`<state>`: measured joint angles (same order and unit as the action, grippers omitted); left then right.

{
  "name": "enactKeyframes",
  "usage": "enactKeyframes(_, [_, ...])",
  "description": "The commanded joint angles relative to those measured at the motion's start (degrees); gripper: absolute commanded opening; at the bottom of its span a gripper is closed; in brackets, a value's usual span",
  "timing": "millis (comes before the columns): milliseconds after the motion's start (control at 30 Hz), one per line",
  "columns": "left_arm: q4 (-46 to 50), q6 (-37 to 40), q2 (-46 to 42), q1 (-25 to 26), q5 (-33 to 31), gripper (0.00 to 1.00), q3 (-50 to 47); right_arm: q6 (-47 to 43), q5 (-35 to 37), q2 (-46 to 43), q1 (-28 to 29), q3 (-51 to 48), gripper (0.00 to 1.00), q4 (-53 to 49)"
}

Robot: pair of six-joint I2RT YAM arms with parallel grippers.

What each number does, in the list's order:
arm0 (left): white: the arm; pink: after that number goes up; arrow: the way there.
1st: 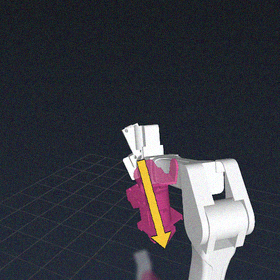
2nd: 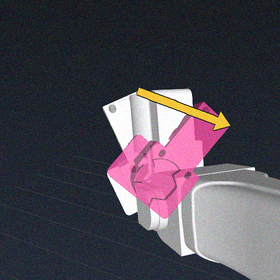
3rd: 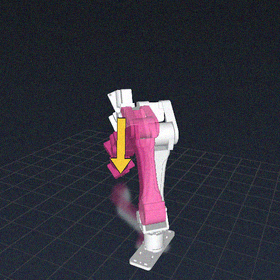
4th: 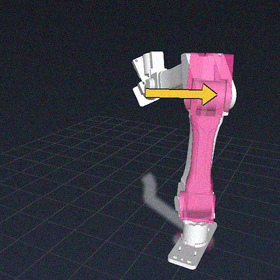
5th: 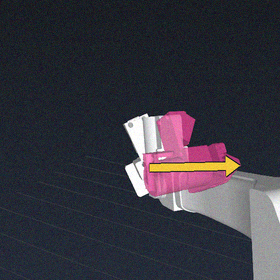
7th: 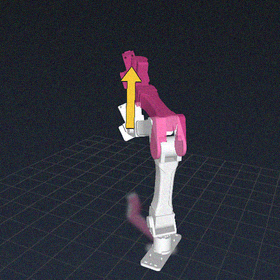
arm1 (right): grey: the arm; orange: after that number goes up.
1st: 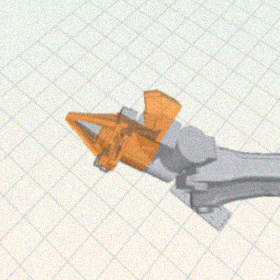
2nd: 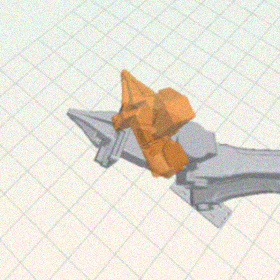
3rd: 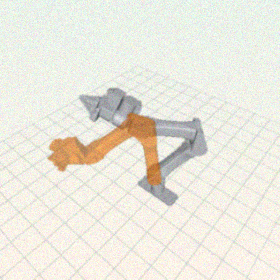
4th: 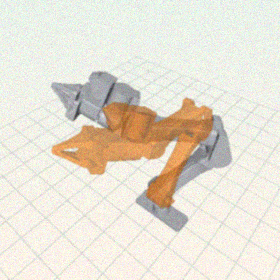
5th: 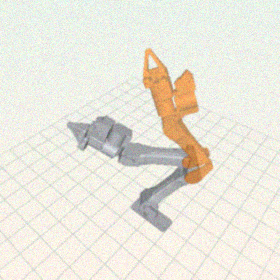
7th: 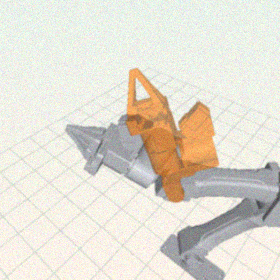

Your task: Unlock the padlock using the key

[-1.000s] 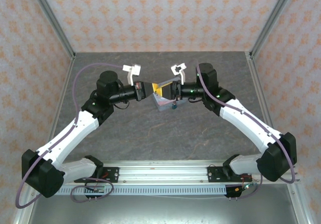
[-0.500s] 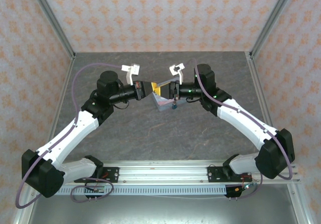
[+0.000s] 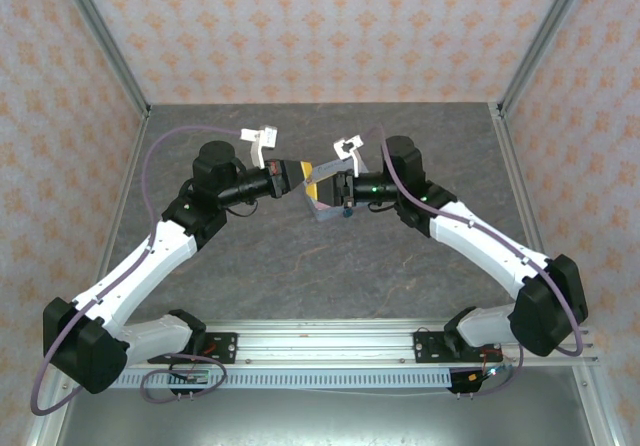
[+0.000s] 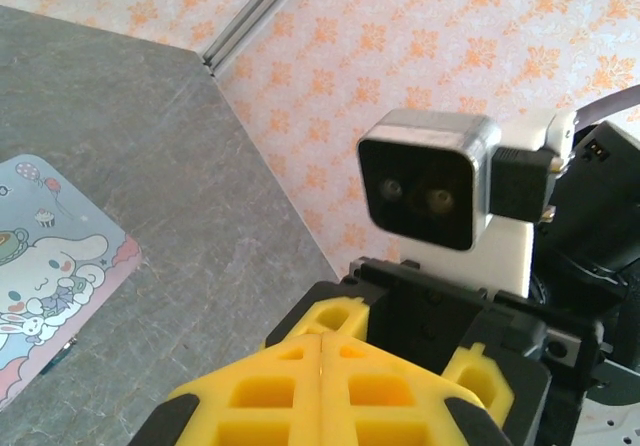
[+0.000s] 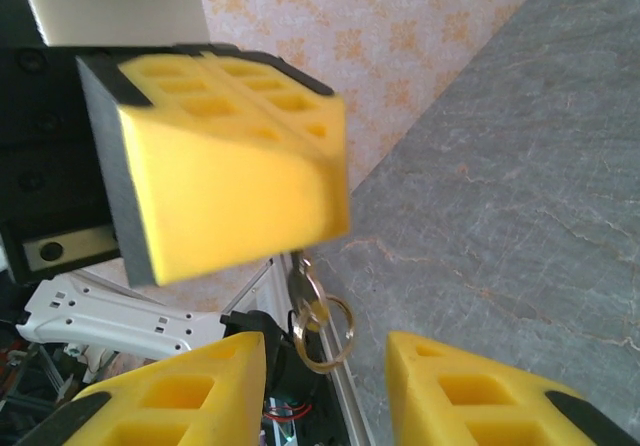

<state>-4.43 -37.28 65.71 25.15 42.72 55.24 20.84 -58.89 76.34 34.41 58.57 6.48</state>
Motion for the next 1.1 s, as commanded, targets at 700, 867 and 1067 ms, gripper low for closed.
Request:
enactKeyframes(700, [-2.74, -0.25, -1.67, 0.42, -0.62, 0.0, 0.09, 4.8, 3.31, -1.46, 0.17, -0.64, 0.32, 10.48])
enactKeyframes(867, [-3.11, -0.43, -1.56, 0.43, -0.75, 0.0, -0.05, 5.2, 3.22, -1.01, 0.16, -0.78, 0.29, 10.83])
enactKeyframes(1067, [-3.61, -0.78, -1.41, 0.43, -1.01, 0.0, -0.08, 5.54, 2.63, -0.06, 0.15, -1.0, 0.28, 10.65])
